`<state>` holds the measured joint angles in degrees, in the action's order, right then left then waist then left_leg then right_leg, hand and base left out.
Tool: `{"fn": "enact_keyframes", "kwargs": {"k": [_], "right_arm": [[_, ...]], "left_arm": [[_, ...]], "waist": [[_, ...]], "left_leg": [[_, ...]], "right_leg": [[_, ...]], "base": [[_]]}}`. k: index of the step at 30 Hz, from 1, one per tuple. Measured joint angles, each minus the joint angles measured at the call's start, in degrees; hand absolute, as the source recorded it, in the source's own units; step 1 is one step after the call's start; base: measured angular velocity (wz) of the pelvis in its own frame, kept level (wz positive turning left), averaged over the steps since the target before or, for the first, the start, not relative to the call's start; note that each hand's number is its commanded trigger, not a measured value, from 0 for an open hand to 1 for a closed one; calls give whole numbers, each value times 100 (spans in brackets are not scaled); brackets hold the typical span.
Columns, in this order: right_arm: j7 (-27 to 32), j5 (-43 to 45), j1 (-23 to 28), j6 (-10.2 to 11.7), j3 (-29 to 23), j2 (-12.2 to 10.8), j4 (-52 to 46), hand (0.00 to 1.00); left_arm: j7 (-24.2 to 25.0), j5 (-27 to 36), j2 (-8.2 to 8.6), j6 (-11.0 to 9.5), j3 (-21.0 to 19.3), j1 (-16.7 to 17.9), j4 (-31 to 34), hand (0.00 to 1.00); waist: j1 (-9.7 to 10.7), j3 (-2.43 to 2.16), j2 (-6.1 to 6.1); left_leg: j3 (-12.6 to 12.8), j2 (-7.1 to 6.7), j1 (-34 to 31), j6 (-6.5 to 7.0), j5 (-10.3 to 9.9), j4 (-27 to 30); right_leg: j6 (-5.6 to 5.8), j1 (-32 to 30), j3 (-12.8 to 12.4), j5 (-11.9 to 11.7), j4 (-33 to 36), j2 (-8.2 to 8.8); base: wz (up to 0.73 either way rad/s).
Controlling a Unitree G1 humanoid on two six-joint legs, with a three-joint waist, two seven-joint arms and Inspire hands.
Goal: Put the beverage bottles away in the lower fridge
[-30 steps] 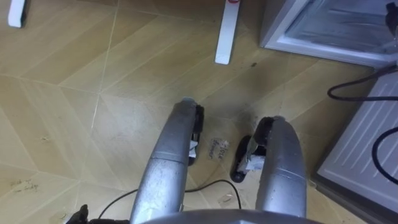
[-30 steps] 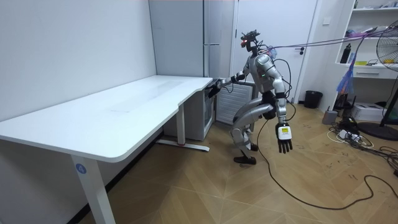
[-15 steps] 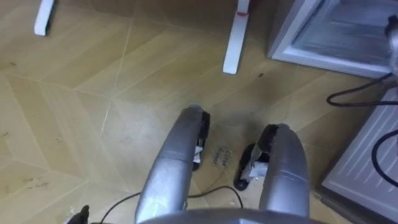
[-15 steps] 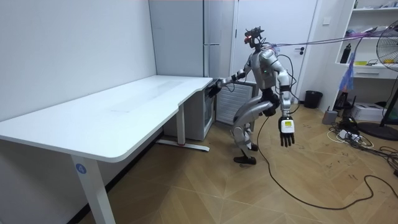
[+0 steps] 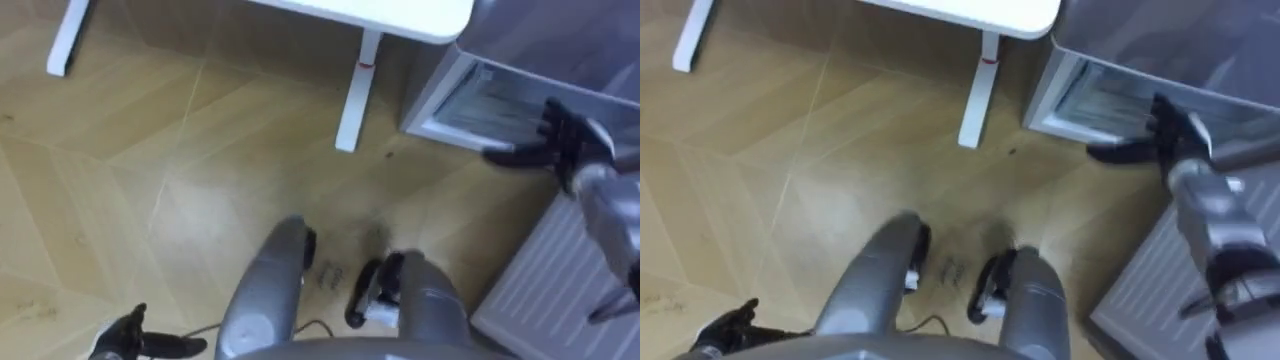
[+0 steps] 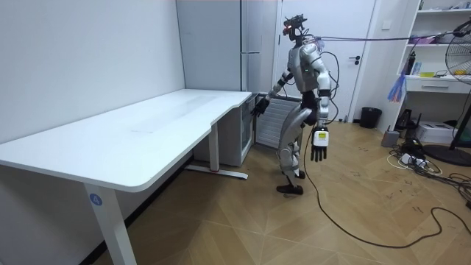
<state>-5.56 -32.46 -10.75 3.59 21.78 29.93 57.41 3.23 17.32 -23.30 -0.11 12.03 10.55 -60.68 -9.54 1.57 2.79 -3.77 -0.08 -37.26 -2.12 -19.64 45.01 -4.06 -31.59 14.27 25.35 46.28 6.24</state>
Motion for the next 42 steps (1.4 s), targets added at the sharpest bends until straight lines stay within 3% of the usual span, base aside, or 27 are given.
{"fn": "enact_keyframes", "kwargs": {"k": [1,5,7,9,12,15,16,19,23,30,33,40,42], "right_arm": [[-178,106,238,8,-57,-140,237,0],[-447,156,963,-89,-161,-628,778,0],[-623,151,1491,-116,-558,-977,1021,0],[-647,77,1887,-115,-780,-1196,1080,0],[-638,-7,2033,-107,-1182,-1521,1242,0],[-624,-161,2095,-84,-1417,-1748,1423,0],[-626,-158,2134,-109,-1521,-1807,1453,0],[-660,-148,2138,-118,-1745,-1905,1519,0],[-706,-149,2124,-119,-1871,-1954,1628,0],[-694,32,2070,-121,-2087,-2035,1726,0],[-673,160,1972,-196,-2100,-2039,1828,0],[-583,468,1793,-436,-2219,-2040,1822,0],[-577,715,1686,-493,-2317,-2038,1824,0]], "left_arm": [[-5,-2,30,-14,-11,-18,-50,0],[-154,-17,274,-27,-120,-107,-348,0],[-269,-229,573,-68,-311,67,-466,0],[-322,-409,769,-68,-450,84,-552,0],[-438,-464,998,-85,-697,175,-570,0],[-567,-679,1086,-116,-838,204,-577,0],[-573,-826,1119,-113,-1012,247,-575,0],[-604,-1098,1187,-81,-1361,363,-575,0],[-645,-1371,1236,-2,-1419,417,-573,0],[-675,-1701,1489,60,-1632,320,-574,0],[-739,-1774,1490,141,-1641,325,-576,0],[-693,-2254,1491,398,-1708,268,-485,0],[-659,-2254,1495,400,-1886,204,-434,0]], "waist": [[57,-32,-28],[137,-71,-63],[284,-89,-103],[343,-102,-101],[475,-104,-89],[528,-113,-113],[541,-141,-93],[608,-151,-100],[672,-155,-132],[791,-147,-162],[825,-117,-157],[819,-104,-148],[828,-66,-125]], "left_leg": [[13,29,226,22,20,-190],[200,36,1101,115,87,-875],[306,3,1782,167,167,-1452],[343,-42,2244,192,235,-1820],[451,-9,2819,202,294,-2293],[465,25,3233,204,304,-2573],[477,20,3340,205,304,-2636],[480,20,3577,205,304,-2776],[482,-3,3746,227,317,-2960],[578,-4,3797,230,319,-2994],[603,-5,3923,230,319,-3031],[634,18,4031,230,319,-3044],[642,23,4070,229,321,-3042]], "right_leg": [[35,272,35,-65,-296,-44],[196,1175,34,-239,-1113,-88],[309,1825,13,-407,-1730,-138],[380,2224,1,-522,-2131,-148],[428,2803,-5,-757,-2687,-239],[465,3291,-9,-983,-3256,-344],[474,3413,-16,-1009,-3371,-347],[493,3607,-17,-1064,-3495,-357],[517,3748,-29,-1101,-3660,-363],[521,3756,-123,-1108,-3669,-362],[522,3854,-148,-1109,-3678,-361],[520,3926,-277,-1111,-3675,-381],[515,3961,-340,-1114,-3679,-392]], "base": [[0],[-2],[-18],[-14],[-28],[-9],[-6],[-10],[-6],[-5],[-5],[-6],[-4]]}}
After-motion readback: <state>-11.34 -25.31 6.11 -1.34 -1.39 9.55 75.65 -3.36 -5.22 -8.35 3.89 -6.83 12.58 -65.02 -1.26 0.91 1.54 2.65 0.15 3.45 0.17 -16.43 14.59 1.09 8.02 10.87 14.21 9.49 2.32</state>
